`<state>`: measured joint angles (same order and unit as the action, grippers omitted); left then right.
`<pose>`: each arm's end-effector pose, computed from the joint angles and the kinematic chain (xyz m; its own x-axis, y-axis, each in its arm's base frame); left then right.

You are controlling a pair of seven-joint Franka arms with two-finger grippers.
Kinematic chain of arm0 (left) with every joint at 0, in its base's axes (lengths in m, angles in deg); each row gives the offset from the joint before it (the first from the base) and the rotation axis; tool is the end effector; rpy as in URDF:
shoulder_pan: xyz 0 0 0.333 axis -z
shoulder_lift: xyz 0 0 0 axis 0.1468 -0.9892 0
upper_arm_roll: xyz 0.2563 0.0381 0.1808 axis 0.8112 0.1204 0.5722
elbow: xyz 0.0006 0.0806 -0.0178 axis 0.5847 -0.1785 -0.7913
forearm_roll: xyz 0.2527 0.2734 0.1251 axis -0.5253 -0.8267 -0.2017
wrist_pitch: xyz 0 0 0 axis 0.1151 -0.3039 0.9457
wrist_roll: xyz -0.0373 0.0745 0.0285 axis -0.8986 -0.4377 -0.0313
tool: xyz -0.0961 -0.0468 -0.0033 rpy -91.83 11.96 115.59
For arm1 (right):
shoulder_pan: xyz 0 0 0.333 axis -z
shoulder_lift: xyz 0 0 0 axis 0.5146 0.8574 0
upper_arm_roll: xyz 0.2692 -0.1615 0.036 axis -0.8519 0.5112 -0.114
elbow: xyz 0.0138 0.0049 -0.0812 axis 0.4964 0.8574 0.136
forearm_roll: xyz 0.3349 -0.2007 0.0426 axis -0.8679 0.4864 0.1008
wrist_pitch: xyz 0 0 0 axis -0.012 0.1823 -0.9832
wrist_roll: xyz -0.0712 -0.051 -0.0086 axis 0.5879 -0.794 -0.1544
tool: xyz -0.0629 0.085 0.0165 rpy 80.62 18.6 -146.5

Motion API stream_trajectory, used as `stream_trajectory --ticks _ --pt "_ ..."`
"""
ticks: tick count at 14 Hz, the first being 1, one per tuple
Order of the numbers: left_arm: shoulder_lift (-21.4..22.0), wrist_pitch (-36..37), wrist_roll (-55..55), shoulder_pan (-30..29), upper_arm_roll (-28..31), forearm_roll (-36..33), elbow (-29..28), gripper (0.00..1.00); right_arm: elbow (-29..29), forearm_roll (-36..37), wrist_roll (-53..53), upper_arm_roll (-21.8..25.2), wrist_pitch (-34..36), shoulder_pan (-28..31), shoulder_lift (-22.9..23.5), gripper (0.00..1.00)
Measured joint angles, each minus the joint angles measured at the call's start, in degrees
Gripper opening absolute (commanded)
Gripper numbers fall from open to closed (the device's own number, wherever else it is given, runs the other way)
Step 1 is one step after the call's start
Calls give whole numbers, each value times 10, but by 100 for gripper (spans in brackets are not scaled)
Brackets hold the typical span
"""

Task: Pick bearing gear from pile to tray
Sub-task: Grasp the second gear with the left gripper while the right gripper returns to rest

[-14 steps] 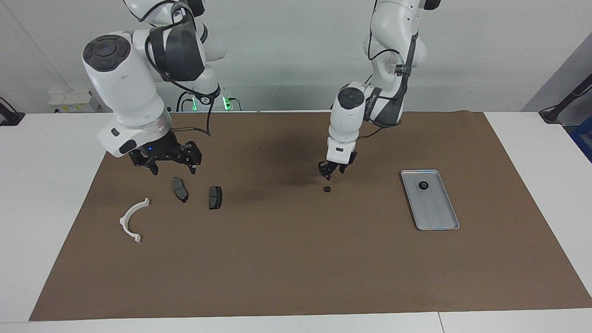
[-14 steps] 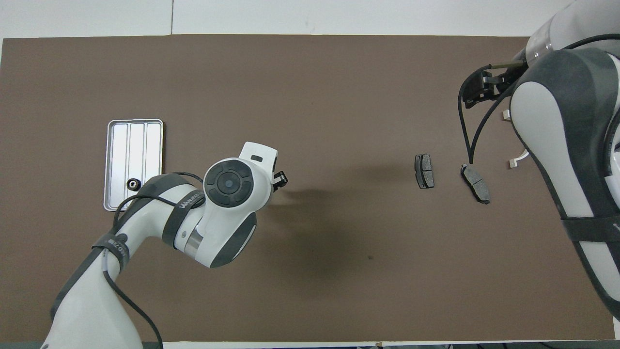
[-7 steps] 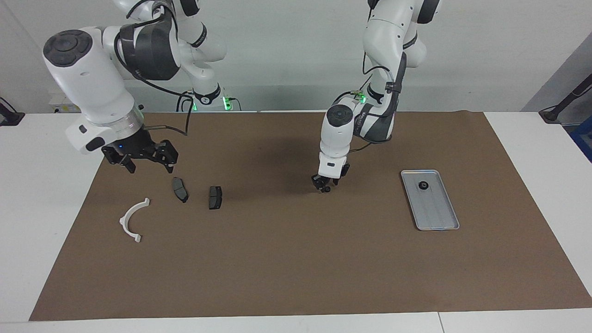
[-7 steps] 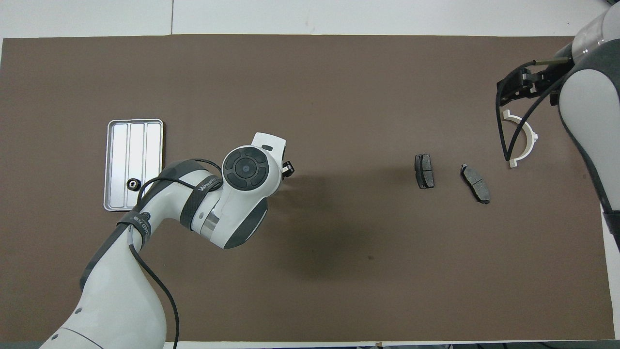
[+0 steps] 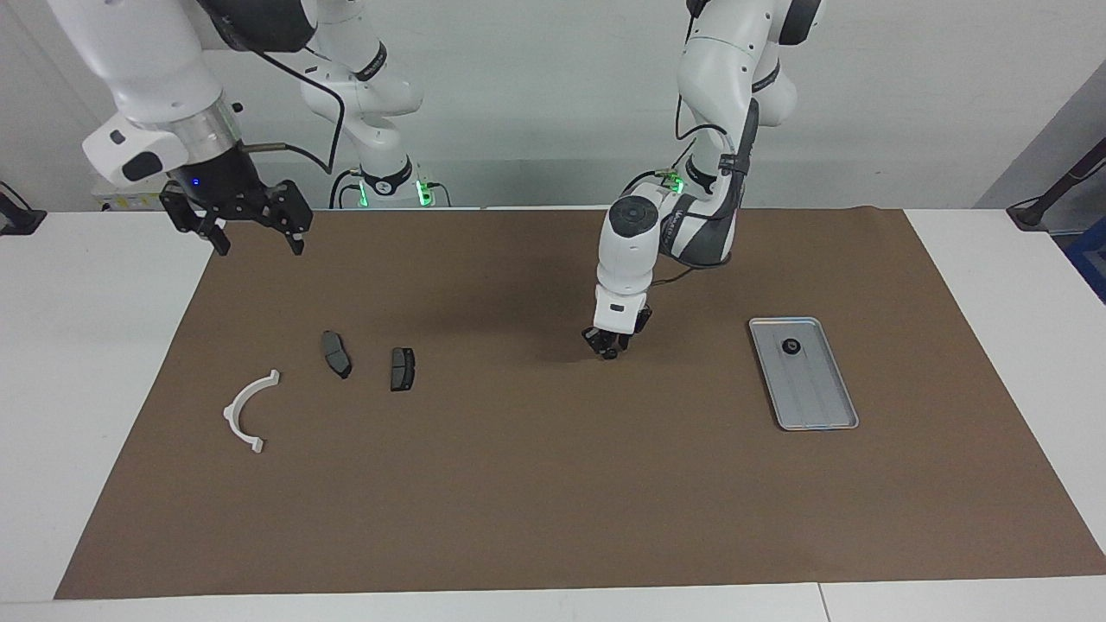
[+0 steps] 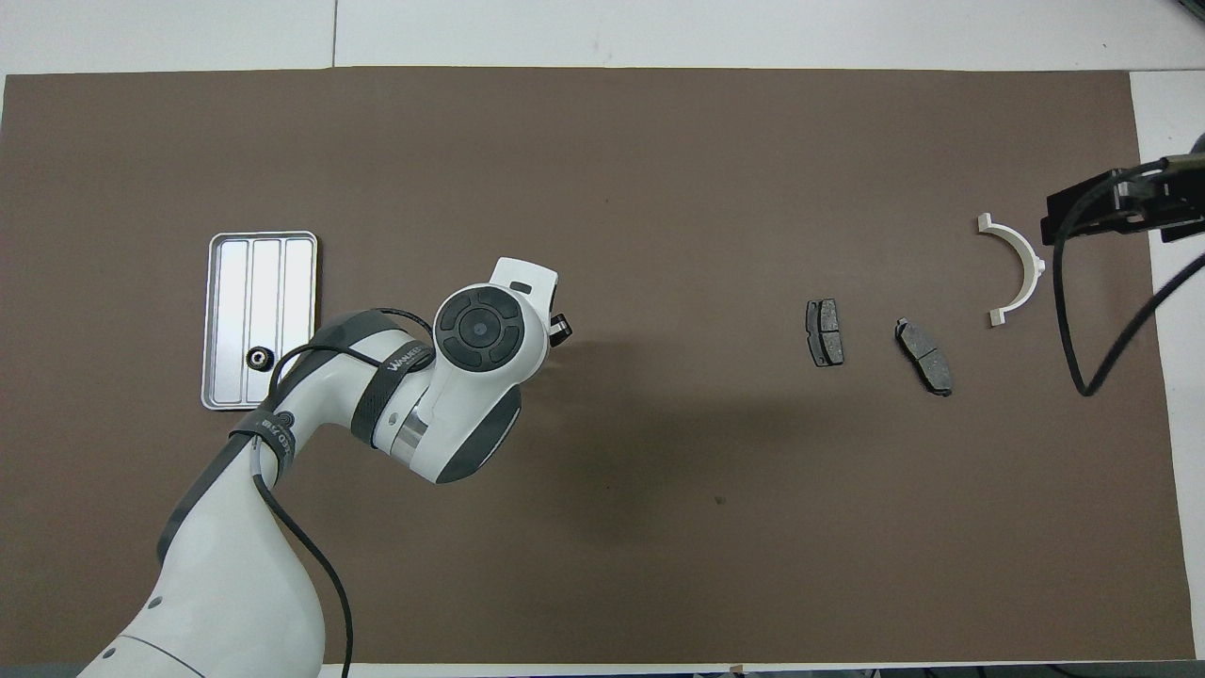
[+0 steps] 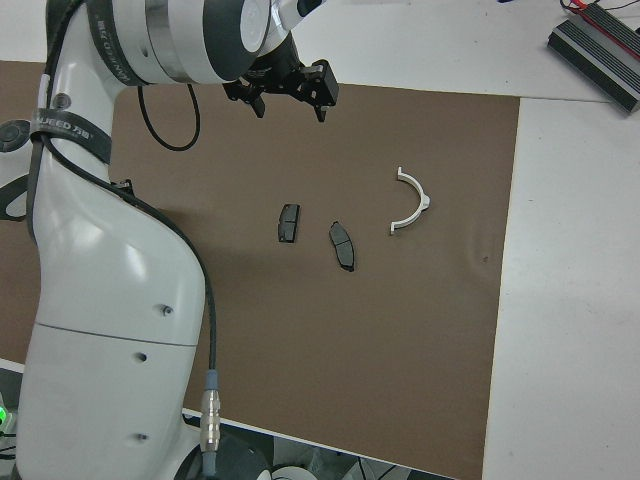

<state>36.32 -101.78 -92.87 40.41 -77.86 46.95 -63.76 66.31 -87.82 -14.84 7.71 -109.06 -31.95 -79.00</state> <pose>0.5006 -0.3482 0.3024 0.9106 0.4104 0.0487 0.4103 -0.9119 0.0127 0.5693 0.0088 0.6645 0.9995 -0.0113 0.0292 -0.0119 -0.9997 0.0203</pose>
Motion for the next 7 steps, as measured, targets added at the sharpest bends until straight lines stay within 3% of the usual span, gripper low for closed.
stream_trajectory --ticks 3,7 --pt "-1 -5 0 0 0 0 0 44 59 -3 10 0 1 7 -59 100" --pt "-8 -14 0 0 0 0 0 43 118 -6 14 0 0 13 -92 100"
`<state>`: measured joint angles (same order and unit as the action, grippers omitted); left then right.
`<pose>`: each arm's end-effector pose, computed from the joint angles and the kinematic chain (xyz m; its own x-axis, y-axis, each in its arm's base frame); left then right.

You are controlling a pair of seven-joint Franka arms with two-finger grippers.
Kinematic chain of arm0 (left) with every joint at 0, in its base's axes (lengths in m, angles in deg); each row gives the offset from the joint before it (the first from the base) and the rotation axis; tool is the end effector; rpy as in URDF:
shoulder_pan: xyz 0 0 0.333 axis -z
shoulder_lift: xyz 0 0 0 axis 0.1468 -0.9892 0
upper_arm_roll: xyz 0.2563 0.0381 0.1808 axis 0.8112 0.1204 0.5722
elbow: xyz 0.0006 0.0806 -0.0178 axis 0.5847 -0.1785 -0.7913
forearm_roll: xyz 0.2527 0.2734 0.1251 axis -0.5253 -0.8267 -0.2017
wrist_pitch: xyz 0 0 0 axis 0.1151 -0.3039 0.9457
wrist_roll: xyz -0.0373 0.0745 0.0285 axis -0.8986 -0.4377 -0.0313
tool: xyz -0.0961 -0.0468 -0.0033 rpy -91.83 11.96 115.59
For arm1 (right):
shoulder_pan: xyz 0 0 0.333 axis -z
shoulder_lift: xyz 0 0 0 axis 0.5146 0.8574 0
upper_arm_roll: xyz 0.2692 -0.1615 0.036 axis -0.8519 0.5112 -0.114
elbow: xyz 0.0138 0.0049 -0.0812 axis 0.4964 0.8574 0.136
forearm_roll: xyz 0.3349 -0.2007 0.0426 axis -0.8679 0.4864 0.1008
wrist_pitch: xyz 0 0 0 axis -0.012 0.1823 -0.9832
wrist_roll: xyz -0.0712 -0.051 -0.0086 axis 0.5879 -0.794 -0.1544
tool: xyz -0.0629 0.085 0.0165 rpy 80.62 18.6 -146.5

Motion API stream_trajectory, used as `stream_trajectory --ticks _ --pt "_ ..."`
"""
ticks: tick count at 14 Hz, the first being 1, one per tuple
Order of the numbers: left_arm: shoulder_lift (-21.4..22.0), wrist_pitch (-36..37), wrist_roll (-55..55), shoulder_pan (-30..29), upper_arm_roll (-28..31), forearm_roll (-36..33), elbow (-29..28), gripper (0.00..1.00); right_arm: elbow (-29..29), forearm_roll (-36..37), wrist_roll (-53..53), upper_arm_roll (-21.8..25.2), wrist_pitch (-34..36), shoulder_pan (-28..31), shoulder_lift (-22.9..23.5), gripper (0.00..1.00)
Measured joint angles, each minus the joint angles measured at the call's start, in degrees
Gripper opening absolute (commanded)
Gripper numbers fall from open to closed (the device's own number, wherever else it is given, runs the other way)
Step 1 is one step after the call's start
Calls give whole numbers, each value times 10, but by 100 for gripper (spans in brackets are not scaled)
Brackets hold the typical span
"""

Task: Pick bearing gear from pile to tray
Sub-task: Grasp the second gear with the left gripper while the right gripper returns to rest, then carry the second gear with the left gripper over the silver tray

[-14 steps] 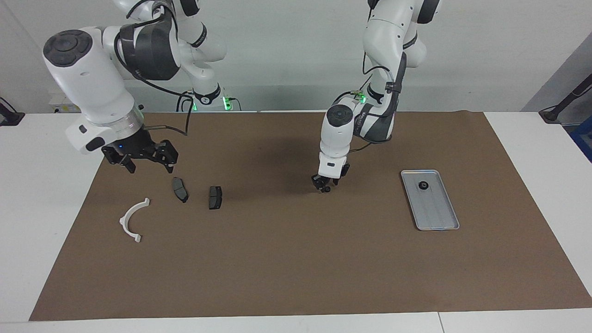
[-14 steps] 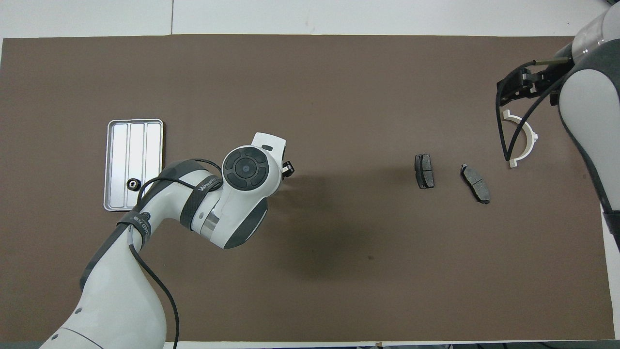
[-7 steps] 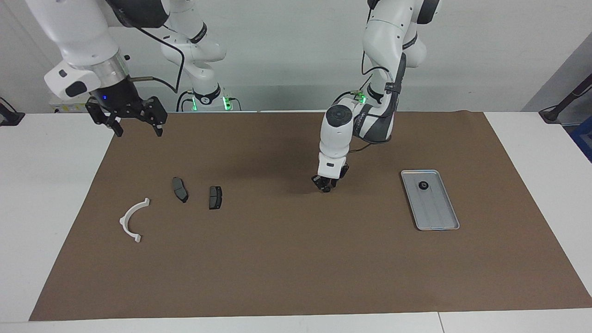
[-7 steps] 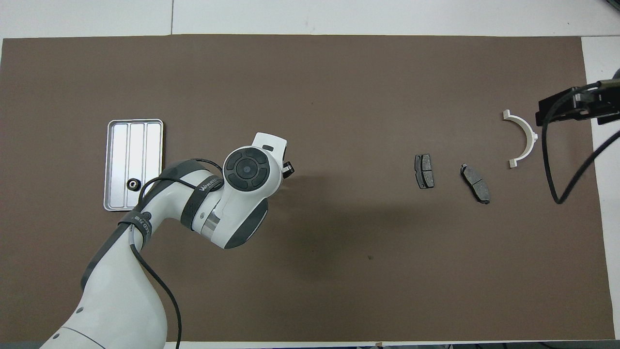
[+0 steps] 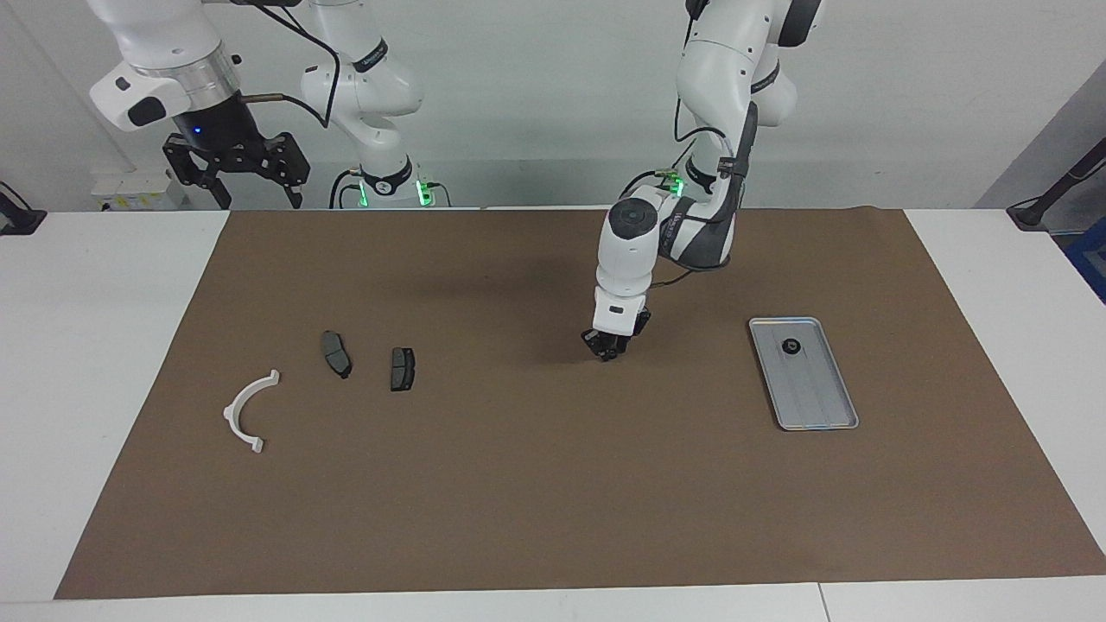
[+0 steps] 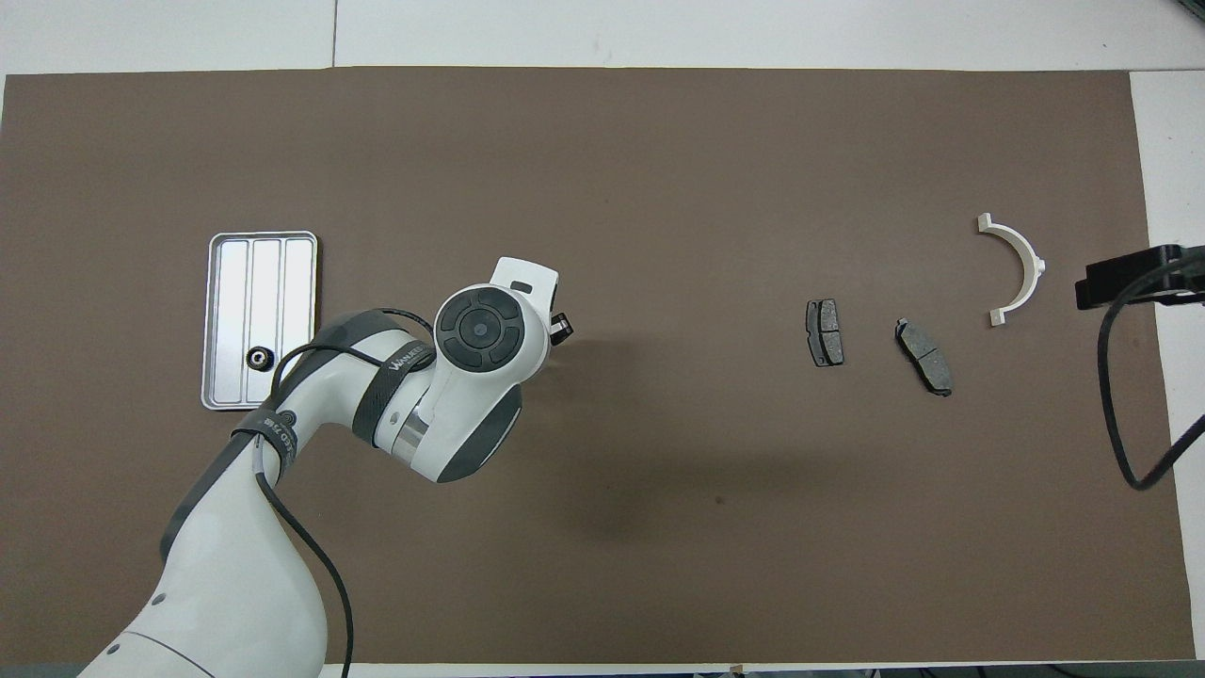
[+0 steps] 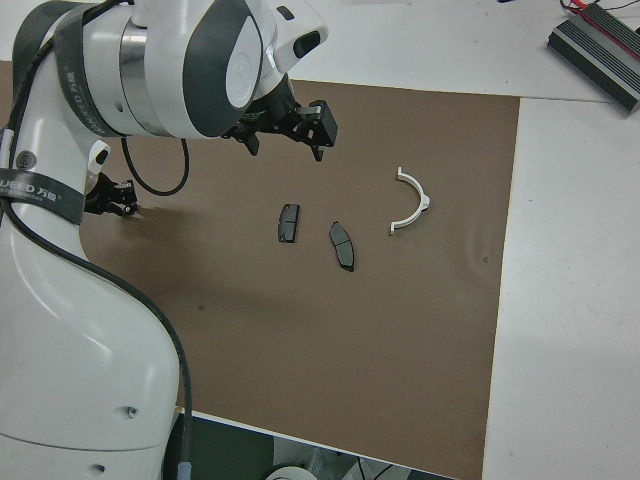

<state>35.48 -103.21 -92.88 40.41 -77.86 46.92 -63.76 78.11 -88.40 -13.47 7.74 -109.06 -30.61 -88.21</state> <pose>0.5022 -0.3496 0.2958 0.9107 0.4098 0.0526 0.4092 -0.9122 0.0223 0.5191 -0.0033 0.6566 0.9998 -0.0104 -0.0166 -0.0102 -0.9999 0.0116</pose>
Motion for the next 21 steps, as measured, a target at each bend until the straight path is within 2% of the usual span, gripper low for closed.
stream_trajectory --ticks 3,4,9,11,15,18,21 --pt "-2 -3 0 0 0 0 0 4 21 0 0 0 -2 0 -8 100" --pt "-1 -3 0 0 0 0 1 0 23 0 0 0 -3 0 -10 100" --pt "0 23 1 -1 9 -10 11 0 26 0 0 0 -6 0 -11 100" --pt "20 50 43 -23 21 -15 16 0 26 0 0 0 -6 0 -11 100" --pt "98 125 247 -150 25 -15 5 0 26 0 0 0 -6 0 -12 100" --pt "103 111 401 -239 25 -15 -5 0 26 0 0 0 -8 0 -12 100" --pt "88 69 465 -285 25 -15 -13 0 26 0 0 0 -8 0 -12 100"
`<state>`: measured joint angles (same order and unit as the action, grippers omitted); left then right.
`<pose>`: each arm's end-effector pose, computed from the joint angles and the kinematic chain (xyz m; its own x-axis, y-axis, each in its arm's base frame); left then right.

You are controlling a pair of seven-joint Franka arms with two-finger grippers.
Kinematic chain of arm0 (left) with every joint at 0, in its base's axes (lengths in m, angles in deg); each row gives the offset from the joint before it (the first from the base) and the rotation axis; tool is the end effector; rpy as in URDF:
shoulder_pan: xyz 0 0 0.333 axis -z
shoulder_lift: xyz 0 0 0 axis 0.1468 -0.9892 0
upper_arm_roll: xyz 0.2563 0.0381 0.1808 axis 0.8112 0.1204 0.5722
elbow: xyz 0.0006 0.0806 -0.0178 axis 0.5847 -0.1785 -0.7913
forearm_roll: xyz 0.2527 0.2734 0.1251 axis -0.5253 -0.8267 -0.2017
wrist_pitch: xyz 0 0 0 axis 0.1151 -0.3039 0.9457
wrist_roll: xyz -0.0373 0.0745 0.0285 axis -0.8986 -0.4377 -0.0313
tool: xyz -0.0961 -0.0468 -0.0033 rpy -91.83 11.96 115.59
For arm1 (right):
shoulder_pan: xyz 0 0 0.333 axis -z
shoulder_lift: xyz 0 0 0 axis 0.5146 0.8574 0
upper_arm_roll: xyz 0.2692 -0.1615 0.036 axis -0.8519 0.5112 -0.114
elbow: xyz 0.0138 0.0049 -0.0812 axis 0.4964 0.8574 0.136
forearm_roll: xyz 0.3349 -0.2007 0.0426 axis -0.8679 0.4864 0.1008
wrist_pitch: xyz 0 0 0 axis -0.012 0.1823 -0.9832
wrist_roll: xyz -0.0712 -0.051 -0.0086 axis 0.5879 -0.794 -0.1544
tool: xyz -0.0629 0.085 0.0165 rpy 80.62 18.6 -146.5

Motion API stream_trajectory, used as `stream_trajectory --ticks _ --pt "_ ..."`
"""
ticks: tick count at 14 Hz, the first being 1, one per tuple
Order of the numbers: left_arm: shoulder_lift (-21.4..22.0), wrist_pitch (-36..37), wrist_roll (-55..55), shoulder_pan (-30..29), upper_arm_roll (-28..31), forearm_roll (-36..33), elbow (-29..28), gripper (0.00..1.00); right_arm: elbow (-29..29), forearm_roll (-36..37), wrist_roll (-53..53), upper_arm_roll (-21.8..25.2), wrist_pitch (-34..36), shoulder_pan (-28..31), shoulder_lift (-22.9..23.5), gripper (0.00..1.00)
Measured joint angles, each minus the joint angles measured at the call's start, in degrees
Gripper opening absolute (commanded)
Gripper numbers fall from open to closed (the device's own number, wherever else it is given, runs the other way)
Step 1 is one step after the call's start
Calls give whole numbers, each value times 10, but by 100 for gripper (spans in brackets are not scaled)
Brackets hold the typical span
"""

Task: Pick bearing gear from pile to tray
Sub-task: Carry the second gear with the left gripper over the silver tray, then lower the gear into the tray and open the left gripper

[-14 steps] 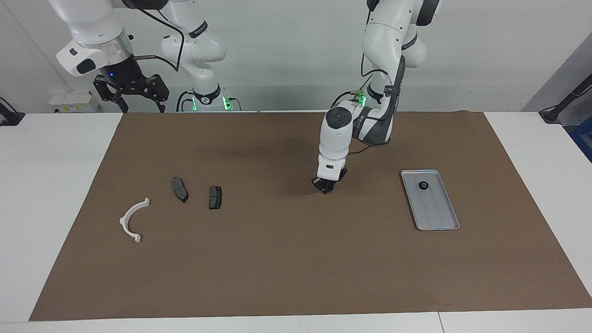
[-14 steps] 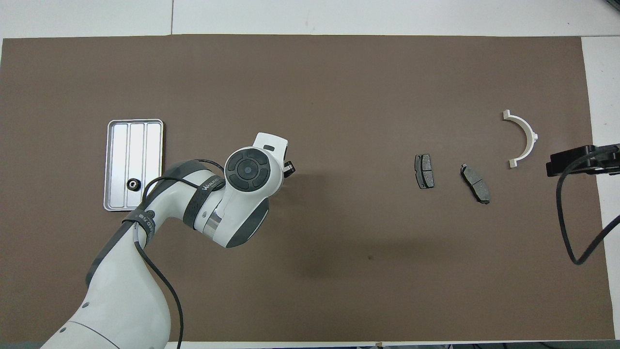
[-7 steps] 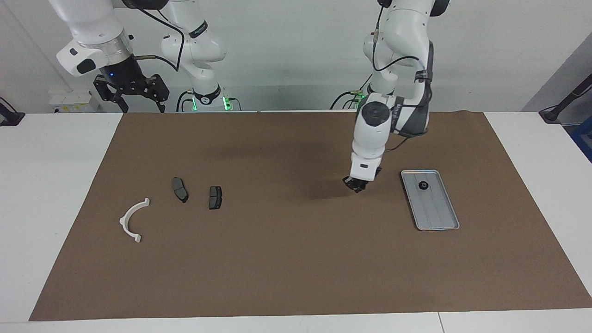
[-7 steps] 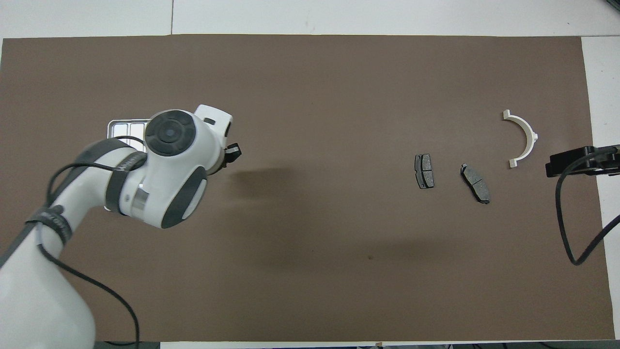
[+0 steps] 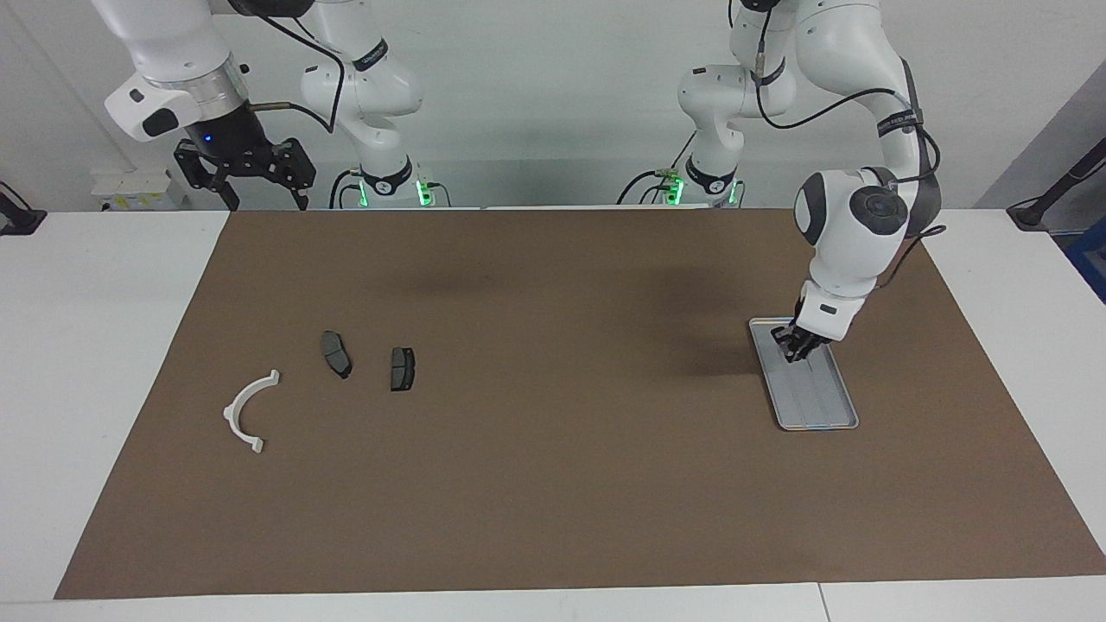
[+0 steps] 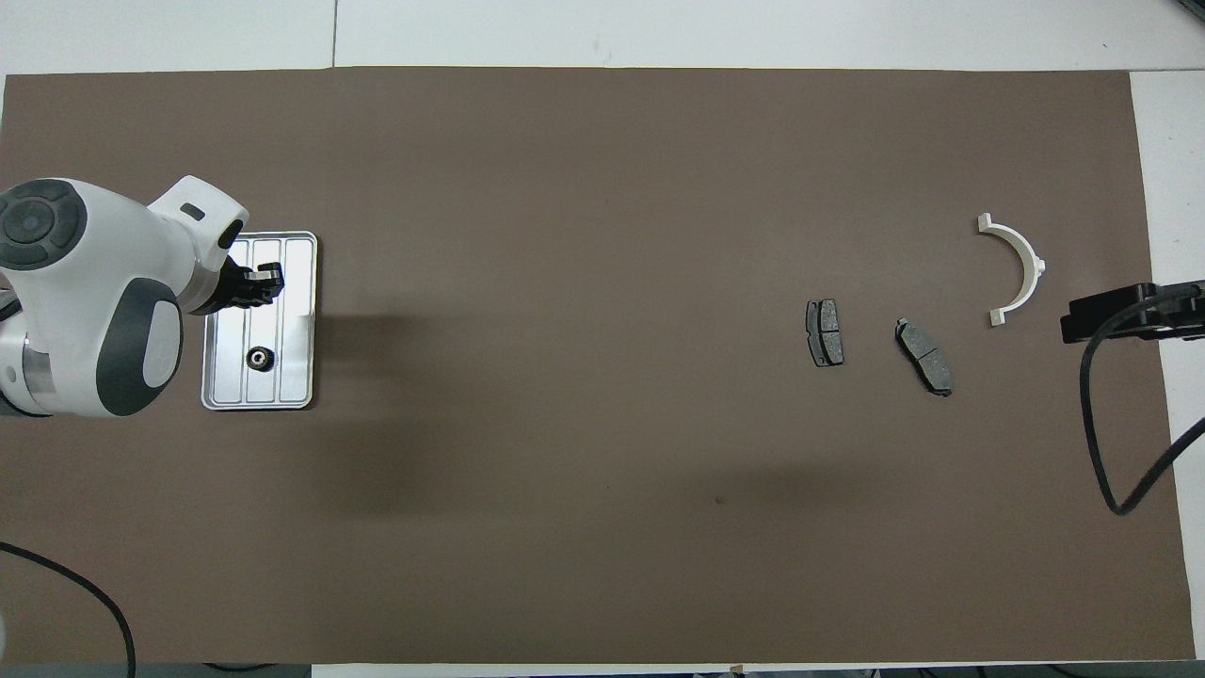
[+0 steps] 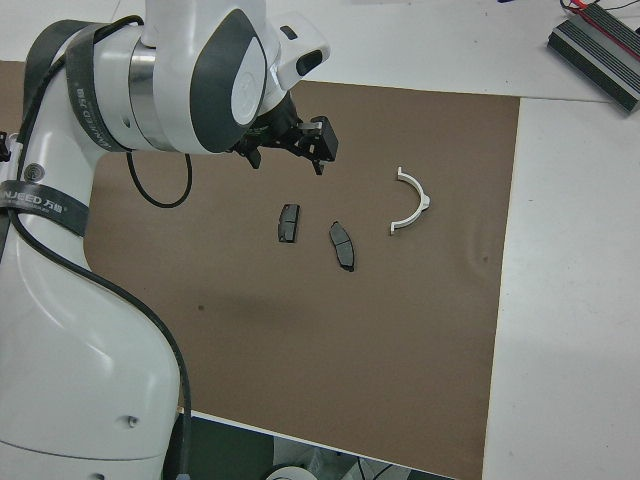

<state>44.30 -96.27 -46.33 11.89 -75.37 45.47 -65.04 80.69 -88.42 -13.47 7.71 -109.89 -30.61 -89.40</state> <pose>0.5921 -0.0387 0.3674 0.9881 0.1363 0.0716 0.1408 -0.9881 -0.0618 0.5140 -0.0029 0.6477 0.9996 -0.0097 -0.0263 -0.0094 -0.9999 0.0114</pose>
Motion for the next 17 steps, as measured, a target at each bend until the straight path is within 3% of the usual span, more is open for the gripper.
stream_trajectory --ticks 6,17 --pt "-59 -80 6 -15 -1 0 -1 0 0 0 0 -1 -5 -1 0 100" --pt "-68 -87 31 -30 -3 0 -3 0 1 0 0 -1 -30 -1 0 100"
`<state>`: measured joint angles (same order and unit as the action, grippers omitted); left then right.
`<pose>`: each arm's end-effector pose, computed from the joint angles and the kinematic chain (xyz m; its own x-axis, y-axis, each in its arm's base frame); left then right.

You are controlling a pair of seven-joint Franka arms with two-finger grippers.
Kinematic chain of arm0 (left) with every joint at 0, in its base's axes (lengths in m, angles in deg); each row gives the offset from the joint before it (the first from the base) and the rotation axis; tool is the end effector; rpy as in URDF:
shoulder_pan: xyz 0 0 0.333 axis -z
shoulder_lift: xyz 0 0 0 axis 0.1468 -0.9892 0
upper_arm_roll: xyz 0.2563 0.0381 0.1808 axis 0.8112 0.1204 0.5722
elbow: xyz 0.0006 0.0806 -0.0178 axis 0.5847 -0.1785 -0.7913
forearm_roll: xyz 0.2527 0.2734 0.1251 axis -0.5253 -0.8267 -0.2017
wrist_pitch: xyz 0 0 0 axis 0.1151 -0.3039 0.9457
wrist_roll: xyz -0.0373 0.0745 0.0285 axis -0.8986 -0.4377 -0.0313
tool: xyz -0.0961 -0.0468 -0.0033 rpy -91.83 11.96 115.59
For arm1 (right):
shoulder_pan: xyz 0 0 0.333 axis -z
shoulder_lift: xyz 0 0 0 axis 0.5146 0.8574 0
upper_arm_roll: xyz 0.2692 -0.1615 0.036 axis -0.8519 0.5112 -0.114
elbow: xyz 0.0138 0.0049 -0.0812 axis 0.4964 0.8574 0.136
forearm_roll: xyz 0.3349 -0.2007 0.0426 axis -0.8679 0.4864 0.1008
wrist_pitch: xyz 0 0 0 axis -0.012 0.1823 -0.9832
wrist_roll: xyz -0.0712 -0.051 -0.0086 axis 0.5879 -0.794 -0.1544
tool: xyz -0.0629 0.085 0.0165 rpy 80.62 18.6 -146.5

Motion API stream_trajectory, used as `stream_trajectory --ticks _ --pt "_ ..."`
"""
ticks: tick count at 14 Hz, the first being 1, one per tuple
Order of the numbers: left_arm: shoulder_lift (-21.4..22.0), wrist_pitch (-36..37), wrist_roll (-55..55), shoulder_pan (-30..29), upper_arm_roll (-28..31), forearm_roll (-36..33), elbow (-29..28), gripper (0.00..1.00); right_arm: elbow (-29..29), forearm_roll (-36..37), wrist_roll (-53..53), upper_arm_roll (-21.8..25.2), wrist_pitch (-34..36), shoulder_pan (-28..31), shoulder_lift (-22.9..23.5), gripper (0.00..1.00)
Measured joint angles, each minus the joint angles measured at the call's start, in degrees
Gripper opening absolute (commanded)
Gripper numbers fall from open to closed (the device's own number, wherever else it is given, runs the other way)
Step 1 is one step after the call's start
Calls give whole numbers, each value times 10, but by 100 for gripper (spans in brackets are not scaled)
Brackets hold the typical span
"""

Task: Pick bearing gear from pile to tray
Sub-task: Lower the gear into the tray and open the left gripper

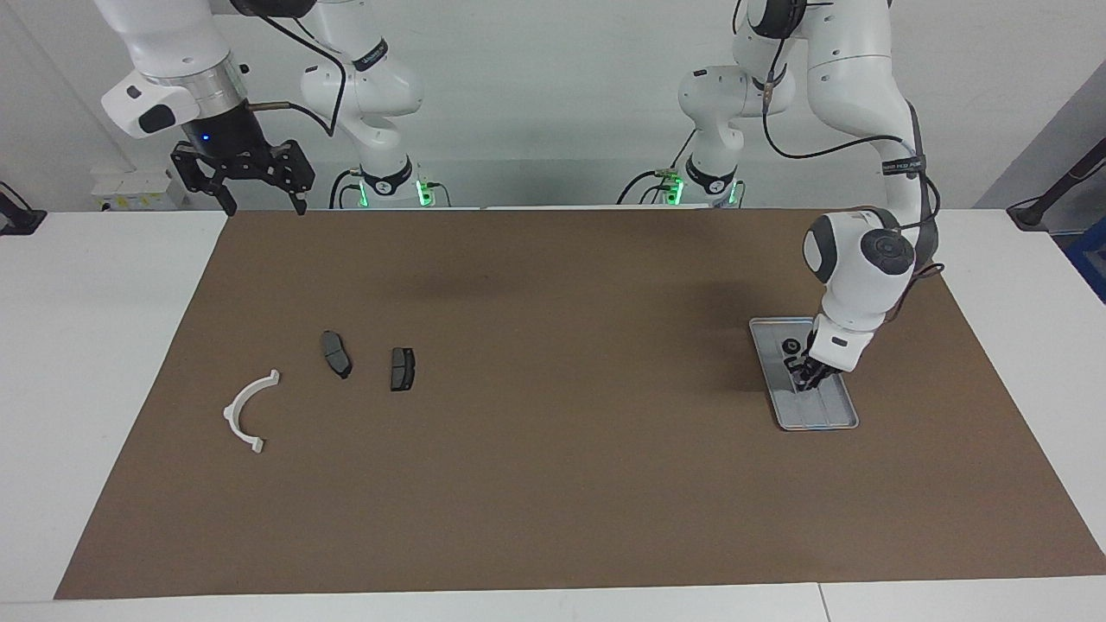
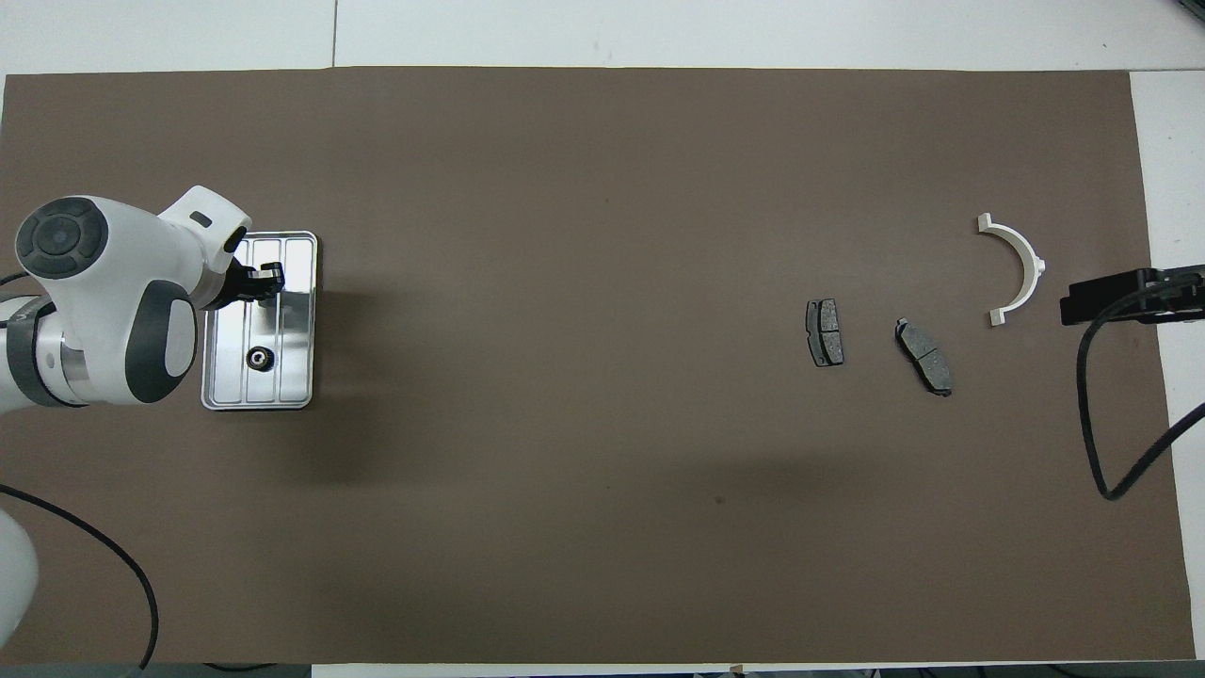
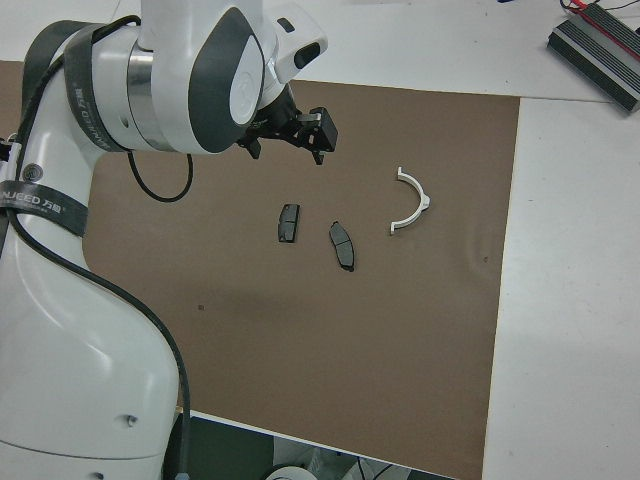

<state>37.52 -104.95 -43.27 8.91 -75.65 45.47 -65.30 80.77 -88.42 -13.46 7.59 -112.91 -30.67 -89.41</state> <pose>0.6077 -0.0130 0.3086 0.9883 0.1203 0.0940 0.1253 -0.9909 -0.0492 0.5195 -0.0012 0.6518 0.9997 -0.0058 0.0251 -0.0061 -0.9999 0.0114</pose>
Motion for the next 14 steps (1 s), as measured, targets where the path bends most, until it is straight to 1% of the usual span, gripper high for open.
stream_trajectory --ticks 6,7,8,9,10,12,13,14 --pt "-1 -15 0 -3 1 0 -10 0 0 0 0 0 0 0 0 100" --pt "-2 -22 0 -3 1 0 -14 9 0 0 0 0 0 0 0 100" --pt "-1 -24 0 -3 1 0 -15 43 0 0 0 0 0 0 0 100" --pt "-1 -24 0 -3 1 0 -16 84 0 0 0 0 0 0 0 100" --pt "-1 -25 1 -4 1 0 -15 100 0 0 0 0 0 0 0 100" --pt "-1 -21 1 -4 0 3 -8 100 1 0 0 0 0 0 0 100" --pt "1 -7 1 -4 0 7 4 100 1 0 0 0 0 0 0 100" --pt "7 29 1 -4 0 10 25 100 1 0 0 0 0 0 0 100"
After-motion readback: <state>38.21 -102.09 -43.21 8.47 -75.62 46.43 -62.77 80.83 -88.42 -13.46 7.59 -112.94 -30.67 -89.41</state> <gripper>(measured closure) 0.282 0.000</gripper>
